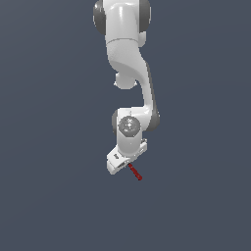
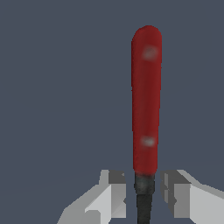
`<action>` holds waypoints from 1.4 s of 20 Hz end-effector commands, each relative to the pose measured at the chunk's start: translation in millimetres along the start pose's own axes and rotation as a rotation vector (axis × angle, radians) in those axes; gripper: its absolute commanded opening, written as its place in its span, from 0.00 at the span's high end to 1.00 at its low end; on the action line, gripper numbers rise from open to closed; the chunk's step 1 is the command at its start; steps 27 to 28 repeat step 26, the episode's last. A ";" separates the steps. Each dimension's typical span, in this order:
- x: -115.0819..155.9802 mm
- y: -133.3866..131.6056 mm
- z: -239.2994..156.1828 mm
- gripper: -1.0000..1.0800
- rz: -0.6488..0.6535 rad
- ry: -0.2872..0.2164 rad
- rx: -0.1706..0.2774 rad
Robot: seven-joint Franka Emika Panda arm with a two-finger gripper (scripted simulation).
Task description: Pick up the object and move it to a goal position.
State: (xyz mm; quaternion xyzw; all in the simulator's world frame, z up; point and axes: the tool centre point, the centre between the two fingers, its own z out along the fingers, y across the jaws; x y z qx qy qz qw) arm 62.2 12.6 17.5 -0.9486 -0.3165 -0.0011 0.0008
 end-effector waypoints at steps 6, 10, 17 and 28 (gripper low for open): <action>-30.3 9.8 -27.1 1.00 0.002 0.000 -0.001; -55.7 17.8 -49.7 1.00 0.003 -0.001 -0.001; -92.5 30.4 -83.4 1.00 0.005 -0.002 -0.001; -110.5 37.6 -101.0 1.00 0.005 -0.002 -0.001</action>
